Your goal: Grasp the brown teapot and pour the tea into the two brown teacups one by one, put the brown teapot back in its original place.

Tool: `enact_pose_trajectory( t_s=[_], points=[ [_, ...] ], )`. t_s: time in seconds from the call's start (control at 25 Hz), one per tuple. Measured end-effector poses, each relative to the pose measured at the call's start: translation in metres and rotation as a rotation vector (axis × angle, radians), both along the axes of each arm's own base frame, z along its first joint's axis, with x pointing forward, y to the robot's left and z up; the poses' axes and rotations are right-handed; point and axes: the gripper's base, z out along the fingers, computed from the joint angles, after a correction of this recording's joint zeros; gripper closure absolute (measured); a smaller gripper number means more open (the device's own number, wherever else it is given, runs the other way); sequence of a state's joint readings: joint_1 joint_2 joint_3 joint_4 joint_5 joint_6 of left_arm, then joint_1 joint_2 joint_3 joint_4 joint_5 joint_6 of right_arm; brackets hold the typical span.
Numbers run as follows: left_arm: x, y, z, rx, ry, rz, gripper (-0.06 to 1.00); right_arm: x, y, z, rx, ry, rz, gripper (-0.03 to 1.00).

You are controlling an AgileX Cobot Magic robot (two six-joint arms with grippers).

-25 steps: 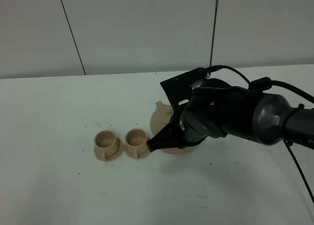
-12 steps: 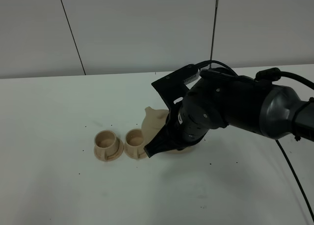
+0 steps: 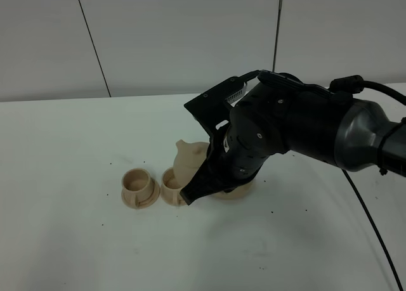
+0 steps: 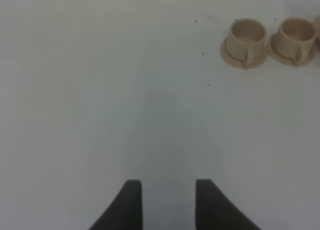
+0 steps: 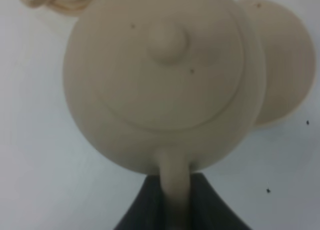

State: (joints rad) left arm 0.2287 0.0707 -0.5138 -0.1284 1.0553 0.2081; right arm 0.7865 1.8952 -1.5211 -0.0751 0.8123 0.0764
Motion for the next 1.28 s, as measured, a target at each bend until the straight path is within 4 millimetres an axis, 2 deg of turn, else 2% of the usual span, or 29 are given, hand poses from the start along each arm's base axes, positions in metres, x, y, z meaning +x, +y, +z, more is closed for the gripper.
enact_pose_trajectory(
  t_s=[0.48, 1.28],
  points=[
    [0.000, 0.000, 0.000, 0.000, 0.000, 0.000, 0.62, -0.005, 0.017, 0.012, -0.012, 0.001, 0.057, 0.87],
    [0.000, 0.000, 0.000, 0.001, 0.000, -0.001, 0.62, -0.003, 0.055, 0.004, -0.098, 0.048, 0.208, 0.87]
  ],
)
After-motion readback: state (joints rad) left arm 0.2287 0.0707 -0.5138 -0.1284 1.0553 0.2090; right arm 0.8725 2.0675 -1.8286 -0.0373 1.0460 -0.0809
